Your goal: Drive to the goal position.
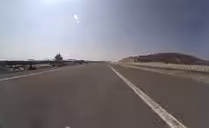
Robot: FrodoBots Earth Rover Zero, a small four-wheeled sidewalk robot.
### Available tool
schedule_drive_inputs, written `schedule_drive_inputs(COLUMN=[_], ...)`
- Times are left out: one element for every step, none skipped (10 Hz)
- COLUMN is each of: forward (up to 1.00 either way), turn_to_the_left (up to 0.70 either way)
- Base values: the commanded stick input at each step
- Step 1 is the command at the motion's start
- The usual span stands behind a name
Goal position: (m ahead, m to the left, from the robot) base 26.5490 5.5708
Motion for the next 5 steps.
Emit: schedule_drive_inputs(forward=[1.0, 1.0, 1.0, 1.0, 1.0], turn_to_the_left=[0.0, 0.0, 0.0, 0.0, 0.0])
